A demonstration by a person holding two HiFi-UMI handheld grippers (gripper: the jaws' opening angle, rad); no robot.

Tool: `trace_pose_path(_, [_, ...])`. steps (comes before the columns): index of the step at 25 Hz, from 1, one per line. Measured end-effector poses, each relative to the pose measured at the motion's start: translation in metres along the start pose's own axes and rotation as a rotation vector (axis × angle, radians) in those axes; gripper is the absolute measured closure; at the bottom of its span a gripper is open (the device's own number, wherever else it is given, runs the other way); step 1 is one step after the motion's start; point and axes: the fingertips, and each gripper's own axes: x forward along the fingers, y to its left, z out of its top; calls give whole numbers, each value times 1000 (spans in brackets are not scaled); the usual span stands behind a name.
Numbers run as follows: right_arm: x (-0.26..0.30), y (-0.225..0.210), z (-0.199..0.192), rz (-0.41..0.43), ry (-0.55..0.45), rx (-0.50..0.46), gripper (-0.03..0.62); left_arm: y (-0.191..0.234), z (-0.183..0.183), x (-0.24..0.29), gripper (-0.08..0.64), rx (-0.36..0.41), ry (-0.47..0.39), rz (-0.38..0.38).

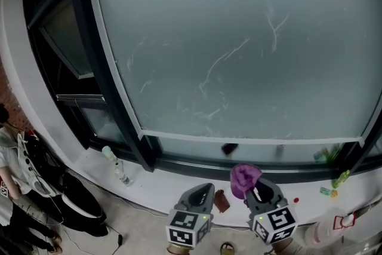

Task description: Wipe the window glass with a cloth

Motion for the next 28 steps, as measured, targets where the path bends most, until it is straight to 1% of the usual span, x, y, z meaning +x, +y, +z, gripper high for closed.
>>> trace_pose_path(3, [18,-16,3,6,-1,-17,531,7,9,21,555,2,-1,1])
trace_pose_path(7, [42,-36,13,8,-19,-48,531,16,24,50,555,25,-18,1])
trace_pose_path(11, [67,-57,30,10,-43,-101,531,26,46,77,555,51,-47,2])
trace_pose_path(13, [80,-67,43,12,-60,-136,531,30,58,91,555,77,-45,-5])
trace_pose_path(16, [100,-80,70,17,-89,-202,531,34,77,110,555,106,-45,-17])
trace_pose_path(20, [122,-95,118,12,-140,-278,531,47,107,129,555,92,-65,-20])
trace_pose_path(22, [131,-102,142,7,-165,-309,531,55,124,137,555,98,-73,-14])
trace_pose_path(28, [165,-121,209,-15,-195,-451,531,81,175,155,555,115,-118,-5])
